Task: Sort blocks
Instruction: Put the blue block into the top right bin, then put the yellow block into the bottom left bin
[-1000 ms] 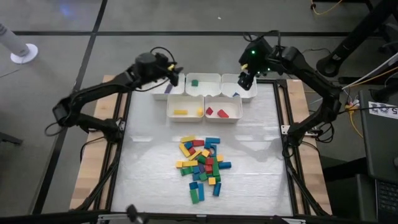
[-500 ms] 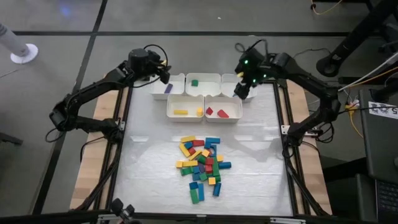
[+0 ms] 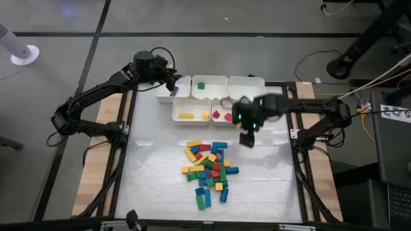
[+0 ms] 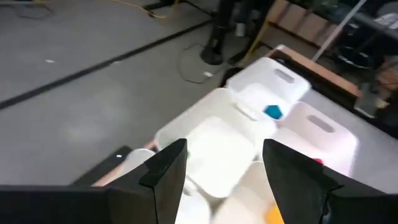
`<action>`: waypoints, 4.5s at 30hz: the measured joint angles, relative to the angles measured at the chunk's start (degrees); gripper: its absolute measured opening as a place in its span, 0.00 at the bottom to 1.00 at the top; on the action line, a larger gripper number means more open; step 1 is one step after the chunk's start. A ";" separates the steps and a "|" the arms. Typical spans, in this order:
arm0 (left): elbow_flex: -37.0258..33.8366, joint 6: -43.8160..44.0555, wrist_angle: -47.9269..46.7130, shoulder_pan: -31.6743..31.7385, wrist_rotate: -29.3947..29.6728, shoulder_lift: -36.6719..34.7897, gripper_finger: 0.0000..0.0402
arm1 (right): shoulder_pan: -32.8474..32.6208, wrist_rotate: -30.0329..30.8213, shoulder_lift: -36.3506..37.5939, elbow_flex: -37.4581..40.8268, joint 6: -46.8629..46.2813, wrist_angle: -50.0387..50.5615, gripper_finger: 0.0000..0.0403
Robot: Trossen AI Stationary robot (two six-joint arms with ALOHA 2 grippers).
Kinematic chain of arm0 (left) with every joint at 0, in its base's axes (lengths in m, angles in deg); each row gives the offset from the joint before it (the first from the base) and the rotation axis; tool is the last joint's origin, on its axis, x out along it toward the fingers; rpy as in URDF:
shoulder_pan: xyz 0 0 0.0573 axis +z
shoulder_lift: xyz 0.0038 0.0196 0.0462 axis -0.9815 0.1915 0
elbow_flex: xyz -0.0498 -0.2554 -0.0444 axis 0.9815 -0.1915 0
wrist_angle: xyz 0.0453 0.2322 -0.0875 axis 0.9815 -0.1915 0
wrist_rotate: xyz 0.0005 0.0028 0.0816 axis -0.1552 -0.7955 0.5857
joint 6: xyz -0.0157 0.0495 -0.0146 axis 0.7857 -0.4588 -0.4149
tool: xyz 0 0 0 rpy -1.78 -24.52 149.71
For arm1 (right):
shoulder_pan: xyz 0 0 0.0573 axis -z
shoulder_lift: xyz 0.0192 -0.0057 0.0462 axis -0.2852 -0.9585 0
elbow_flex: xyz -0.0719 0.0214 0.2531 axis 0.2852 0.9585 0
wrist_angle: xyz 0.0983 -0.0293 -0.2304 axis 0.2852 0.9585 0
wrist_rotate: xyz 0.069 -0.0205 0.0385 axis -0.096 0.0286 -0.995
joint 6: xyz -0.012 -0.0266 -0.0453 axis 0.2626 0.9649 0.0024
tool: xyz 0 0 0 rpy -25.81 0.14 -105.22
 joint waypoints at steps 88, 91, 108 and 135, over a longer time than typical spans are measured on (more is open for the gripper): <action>-0.20 -1.75 -12.53 -36.51 5.95 0.04 0.49 | -3.18 40.12 11.53 15.30 -9.68 -19.39 0.33; -0.20 -2.63 -12.59 -36.51 5.94 0.04 0.49 | 2.89 47.21 12.43 15.30 -4.60 -20.55 0.33; -0.20 -3.21 -12.48 -36.46 6.12 0.04 0.49 | 30.13 40.89 7.65 15.30 5.76 -31.07 0.34; -0.20 12.00 -9.42 -37.45 11.73 0.04 0.49 | 35.47 33.67 0.59 15.30 7.19 -31.45 0.65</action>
